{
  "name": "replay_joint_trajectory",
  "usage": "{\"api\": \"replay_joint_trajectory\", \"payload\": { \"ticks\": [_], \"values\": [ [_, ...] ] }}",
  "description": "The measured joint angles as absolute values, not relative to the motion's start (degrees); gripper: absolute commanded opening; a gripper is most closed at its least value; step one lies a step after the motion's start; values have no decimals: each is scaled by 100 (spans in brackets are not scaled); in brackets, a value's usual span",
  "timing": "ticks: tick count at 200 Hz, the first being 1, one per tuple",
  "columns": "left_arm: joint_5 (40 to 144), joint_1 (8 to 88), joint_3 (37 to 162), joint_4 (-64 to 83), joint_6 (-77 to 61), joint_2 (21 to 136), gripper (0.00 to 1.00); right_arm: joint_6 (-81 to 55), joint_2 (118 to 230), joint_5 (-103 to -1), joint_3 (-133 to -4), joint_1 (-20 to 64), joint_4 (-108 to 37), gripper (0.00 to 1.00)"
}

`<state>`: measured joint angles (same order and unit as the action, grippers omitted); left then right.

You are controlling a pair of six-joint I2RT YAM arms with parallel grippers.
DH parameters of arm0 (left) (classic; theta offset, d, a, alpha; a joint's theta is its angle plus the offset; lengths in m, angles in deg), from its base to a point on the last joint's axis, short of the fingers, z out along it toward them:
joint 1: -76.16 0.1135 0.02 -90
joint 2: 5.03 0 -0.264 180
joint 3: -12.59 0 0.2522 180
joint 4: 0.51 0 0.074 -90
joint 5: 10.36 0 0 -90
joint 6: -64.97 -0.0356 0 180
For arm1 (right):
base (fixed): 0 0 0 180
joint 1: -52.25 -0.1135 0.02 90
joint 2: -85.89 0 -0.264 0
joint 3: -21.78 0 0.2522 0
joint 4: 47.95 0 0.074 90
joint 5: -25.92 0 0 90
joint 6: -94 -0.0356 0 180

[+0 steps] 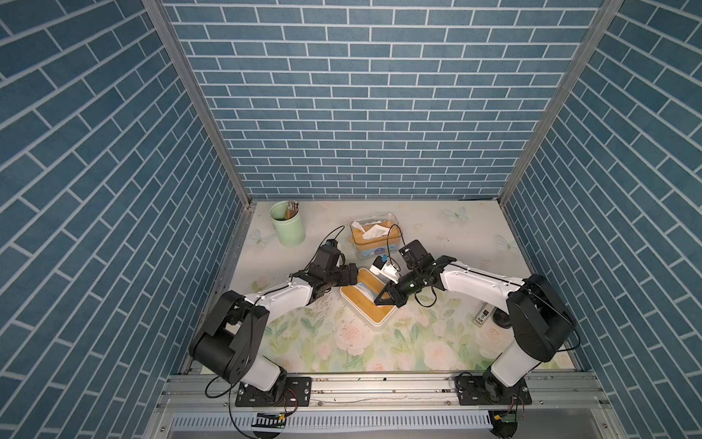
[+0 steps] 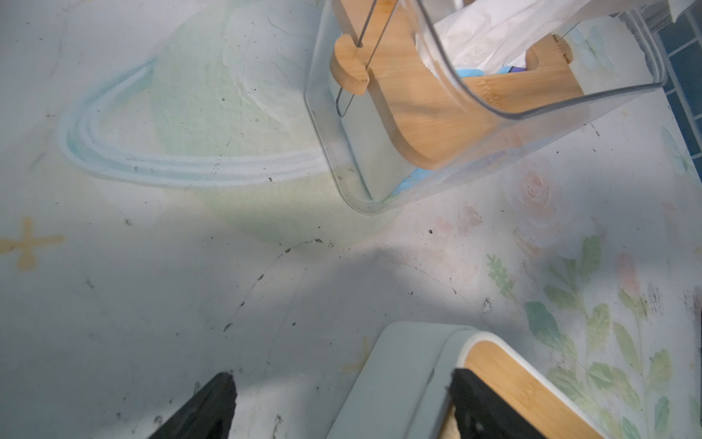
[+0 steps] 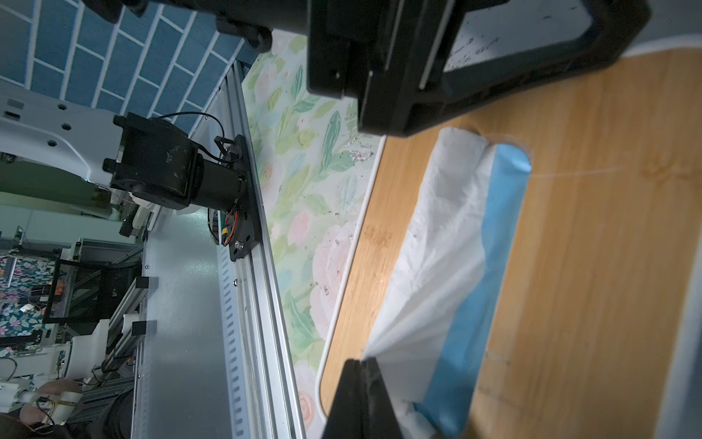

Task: Put the tissue paper into the tissue box
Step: Pull the paper towel from the tissue box.

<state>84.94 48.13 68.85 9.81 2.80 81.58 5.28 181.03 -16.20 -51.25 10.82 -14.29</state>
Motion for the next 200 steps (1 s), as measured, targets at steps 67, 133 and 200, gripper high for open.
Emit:
{"api": "replay_joint_trajectory", "payload": {
  "ticks": [67,133,200],
  "values": [
    [8494,4813,6885,981,287,8158,93,379,17976,-1519,-5081,1237,-1494,3],
    [8494,4813,6885,985,285,8156,93,178,17668,-1384,-5064,1274,-1573,37],
    [8225,4813,6885,1245,256,7972,94,-250,18072,-2197,-5234,1182,-1711,44]
  ]
}}
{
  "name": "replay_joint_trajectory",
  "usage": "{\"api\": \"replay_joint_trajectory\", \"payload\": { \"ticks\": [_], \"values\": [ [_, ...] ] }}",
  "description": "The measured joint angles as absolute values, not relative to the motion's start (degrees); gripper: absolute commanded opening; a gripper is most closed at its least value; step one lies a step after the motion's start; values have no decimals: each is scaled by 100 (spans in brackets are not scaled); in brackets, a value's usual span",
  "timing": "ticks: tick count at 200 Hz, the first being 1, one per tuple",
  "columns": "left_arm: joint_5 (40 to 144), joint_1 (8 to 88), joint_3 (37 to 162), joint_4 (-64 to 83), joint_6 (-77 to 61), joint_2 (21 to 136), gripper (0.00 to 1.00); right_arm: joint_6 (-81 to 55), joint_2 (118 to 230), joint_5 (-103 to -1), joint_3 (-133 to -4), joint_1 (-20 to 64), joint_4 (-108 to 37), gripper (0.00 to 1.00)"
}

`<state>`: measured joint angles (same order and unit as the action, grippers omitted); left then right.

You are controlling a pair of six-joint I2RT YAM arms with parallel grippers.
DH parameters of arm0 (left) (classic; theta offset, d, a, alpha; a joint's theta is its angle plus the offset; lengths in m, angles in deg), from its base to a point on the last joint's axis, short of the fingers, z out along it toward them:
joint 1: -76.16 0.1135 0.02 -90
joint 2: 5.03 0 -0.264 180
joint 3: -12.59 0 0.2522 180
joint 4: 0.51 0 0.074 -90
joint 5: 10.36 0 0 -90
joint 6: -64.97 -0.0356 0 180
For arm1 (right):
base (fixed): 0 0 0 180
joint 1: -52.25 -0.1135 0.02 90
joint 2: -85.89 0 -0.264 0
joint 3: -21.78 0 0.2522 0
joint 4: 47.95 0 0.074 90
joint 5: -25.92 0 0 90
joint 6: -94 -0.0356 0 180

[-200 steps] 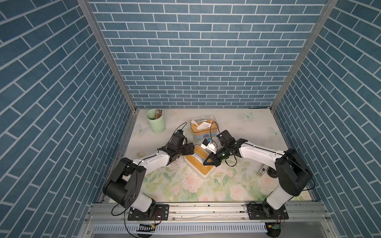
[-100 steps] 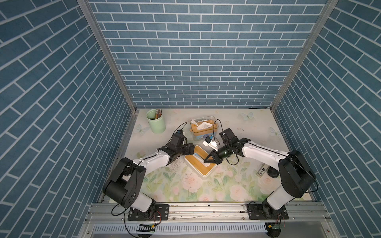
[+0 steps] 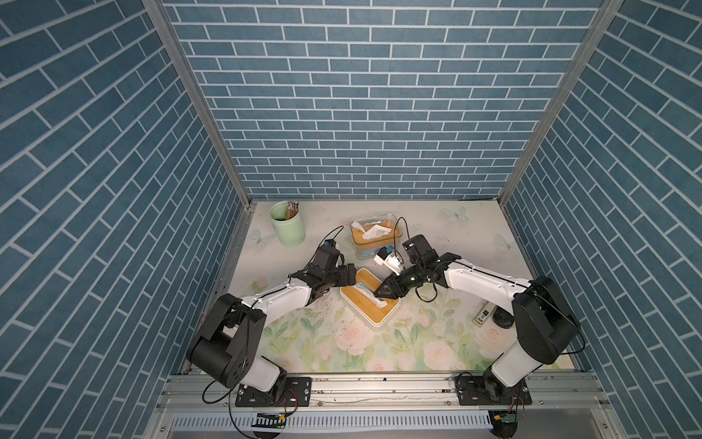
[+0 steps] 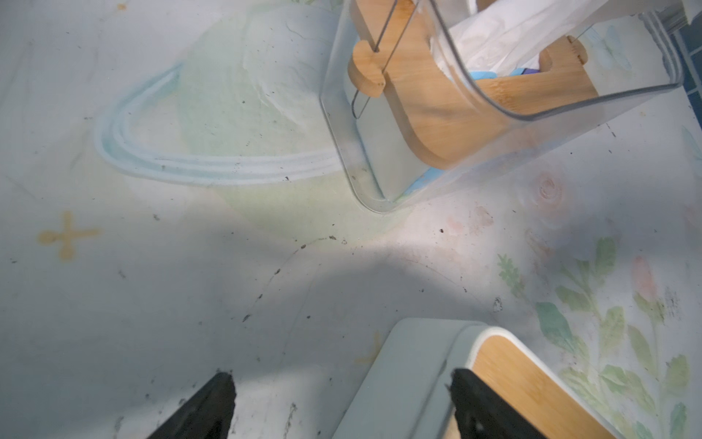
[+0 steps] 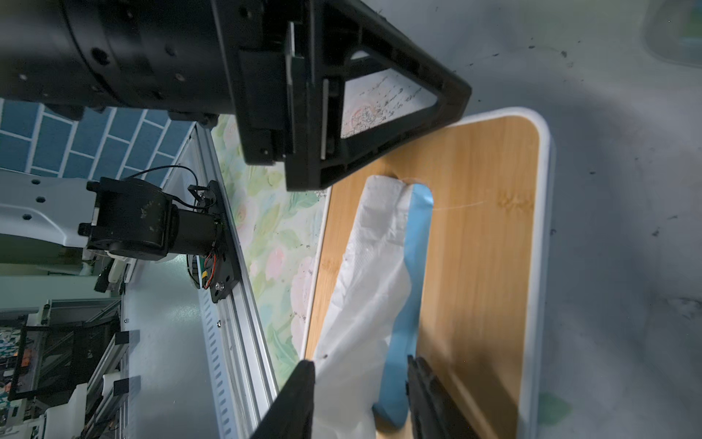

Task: Put the tissue paper into the tissue box
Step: Pull the paper towel from the tissue box.

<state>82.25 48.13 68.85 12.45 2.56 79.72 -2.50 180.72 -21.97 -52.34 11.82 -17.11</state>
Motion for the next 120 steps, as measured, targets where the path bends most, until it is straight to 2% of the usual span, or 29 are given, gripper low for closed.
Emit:
{"api": "replay_joint_trajectory", "payload": {
  "ticks": [59,101,120],
  "values": [
    [8044,4815,6885,1352,237,7920,94,-852,18520,-1622,-5232,953,-2521,41],
    [7943,4830,6883,1411,219,7815,94,-1359,18607,-990,-5223,938,-3310,22],
    [7919,4863,6883,1448,210,7752,94,-1485,18607,-778,-5212,938,-3542,20]
  ]
}}
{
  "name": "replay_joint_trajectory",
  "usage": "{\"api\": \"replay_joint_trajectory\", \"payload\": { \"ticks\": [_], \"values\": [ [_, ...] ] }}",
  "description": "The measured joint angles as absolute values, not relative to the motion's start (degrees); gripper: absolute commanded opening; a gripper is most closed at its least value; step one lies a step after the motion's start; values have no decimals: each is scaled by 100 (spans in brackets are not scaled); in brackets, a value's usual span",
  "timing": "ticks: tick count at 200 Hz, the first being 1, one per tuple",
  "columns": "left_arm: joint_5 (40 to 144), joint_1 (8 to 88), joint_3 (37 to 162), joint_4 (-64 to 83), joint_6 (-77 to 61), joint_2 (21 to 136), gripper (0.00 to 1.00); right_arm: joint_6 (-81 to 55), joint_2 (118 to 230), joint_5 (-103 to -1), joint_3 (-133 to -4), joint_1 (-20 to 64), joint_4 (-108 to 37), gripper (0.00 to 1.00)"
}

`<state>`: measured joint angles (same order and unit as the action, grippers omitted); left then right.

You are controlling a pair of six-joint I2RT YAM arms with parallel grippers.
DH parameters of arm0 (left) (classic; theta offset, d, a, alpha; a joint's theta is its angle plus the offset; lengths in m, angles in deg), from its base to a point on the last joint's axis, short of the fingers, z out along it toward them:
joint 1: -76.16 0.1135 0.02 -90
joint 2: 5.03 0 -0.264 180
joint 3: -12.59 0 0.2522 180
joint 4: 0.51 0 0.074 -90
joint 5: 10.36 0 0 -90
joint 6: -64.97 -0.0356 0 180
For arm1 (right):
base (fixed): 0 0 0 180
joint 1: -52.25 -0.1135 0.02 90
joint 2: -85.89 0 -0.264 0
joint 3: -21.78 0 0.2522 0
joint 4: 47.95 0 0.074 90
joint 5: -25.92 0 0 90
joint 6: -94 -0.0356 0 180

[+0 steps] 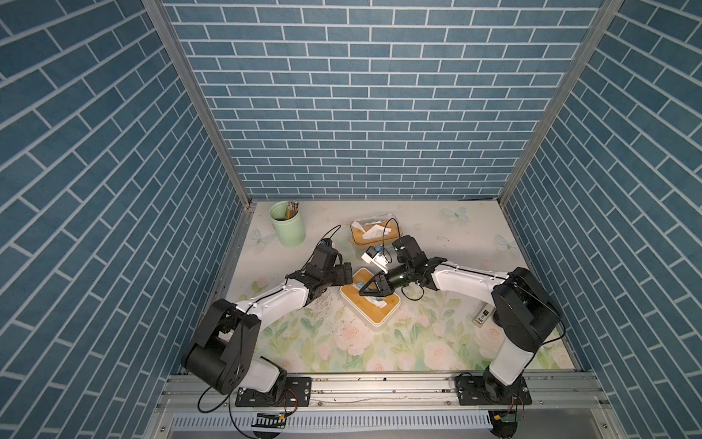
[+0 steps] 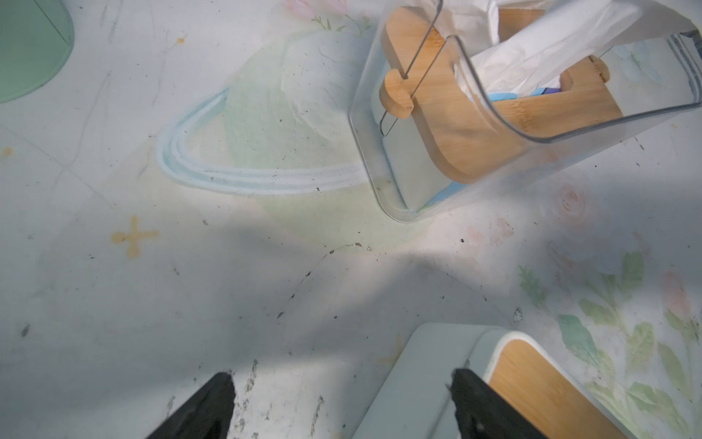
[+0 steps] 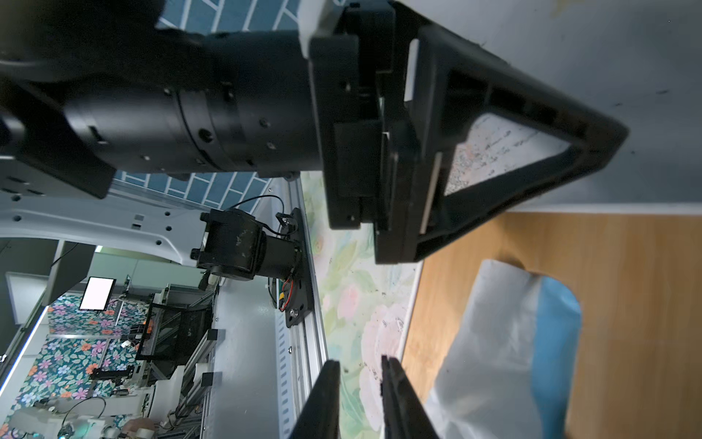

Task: Put the tissue paper into the tissue box
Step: Pull the paper towel from the tissue box.

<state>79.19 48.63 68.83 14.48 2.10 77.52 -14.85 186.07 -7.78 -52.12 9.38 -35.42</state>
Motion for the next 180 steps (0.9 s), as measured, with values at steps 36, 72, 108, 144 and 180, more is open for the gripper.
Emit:
{"api": "replay_joint_trajectory", "payload": {
  "ticks": [36,72,108,144,180],
  "values": [
    [7884,4924,6883,1516,186,7688,94,-1374,18518,-1327,-5271,938,-3077,33],
    [7882,4931,6883,1516,138,7653,94,-1378,18433,-2481,-5466,857,-2384,39],
    [7902,4931,6881,1512,123,7651,94,-1383,18439,-2859,-5512,645,-2180,38],
    [7961,4931,6826,1475,108,7651,94,-1490,18513,-2870,-5536,555,-2229,26],
    [8026,4931,6765,1464,101,7651,94,-1627,18688,-2783,-5536,553,-2375,11]
  ]
}}
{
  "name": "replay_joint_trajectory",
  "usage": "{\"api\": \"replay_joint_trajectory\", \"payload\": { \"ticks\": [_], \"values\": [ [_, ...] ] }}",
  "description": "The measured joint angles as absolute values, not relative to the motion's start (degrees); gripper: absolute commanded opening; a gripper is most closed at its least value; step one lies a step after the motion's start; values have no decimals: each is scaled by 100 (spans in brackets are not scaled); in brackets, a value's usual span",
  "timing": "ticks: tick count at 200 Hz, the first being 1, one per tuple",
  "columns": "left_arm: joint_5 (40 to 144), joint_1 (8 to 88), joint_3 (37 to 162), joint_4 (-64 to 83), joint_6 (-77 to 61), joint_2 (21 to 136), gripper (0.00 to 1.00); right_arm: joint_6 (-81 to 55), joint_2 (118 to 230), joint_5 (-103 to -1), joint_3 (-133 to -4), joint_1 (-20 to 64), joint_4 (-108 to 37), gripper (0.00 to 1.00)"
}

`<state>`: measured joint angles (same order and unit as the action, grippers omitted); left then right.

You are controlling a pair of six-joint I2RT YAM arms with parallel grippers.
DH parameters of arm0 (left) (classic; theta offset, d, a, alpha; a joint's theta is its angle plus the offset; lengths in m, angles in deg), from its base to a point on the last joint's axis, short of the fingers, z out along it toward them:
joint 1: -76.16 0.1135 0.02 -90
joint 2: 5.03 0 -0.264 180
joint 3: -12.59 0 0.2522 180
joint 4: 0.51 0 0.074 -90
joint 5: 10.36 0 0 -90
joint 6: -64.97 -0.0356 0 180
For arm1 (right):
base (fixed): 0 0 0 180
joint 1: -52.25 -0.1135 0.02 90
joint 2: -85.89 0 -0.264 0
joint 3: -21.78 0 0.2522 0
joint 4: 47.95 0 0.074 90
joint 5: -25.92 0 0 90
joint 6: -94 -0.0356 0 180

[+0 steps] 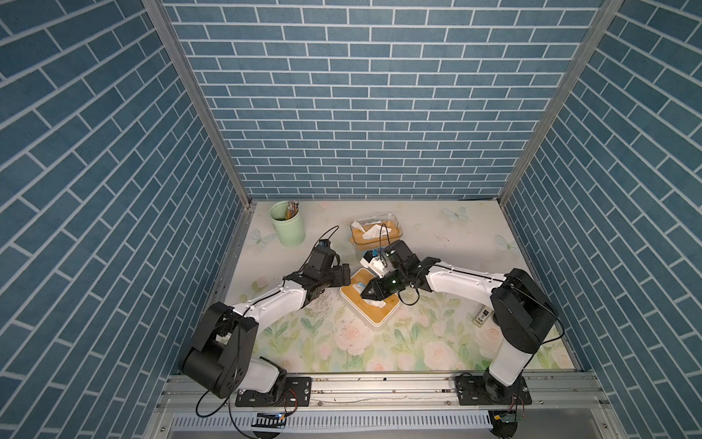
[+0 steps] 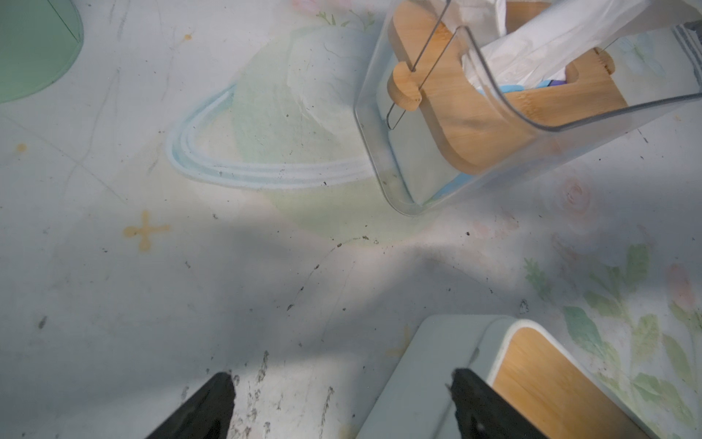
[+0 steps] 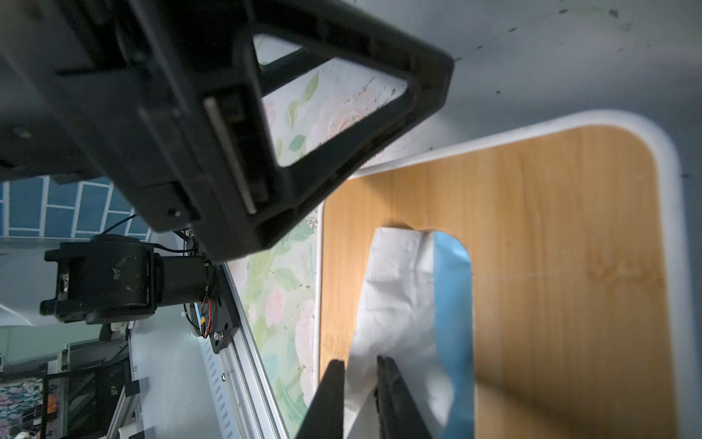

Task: Put the tissue paper into the tissue box
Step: Pull the paper towel from the tissue box.

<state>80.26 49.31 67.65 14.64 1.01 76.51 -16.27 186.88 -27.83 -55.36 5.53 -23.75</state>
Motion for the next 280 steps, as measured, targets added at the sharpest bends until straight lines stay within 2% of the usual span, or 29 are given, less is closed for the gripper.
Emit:
{"api": "replay_joint_trajectory", "payload": {
  "ticks": [29,157,210,280],
  "values": [
    [8061,4931,6765,1450,99,7651,94,-1745,18732,-2678,-5536,553,-2567,0],
    [8490,4961,6586,1053,125,7822,94,-2023,18712,-1900,-5405,553,-3409,0],
    [8487,4963,6577,1037,130,7822,94,-1936,18133,-2280,-5180,752,-2937,26],
    [8490,4963,6577,1037,130,7822,93,-1888,18107,-2562,-5138,793,-2679,43]
  ]
}}
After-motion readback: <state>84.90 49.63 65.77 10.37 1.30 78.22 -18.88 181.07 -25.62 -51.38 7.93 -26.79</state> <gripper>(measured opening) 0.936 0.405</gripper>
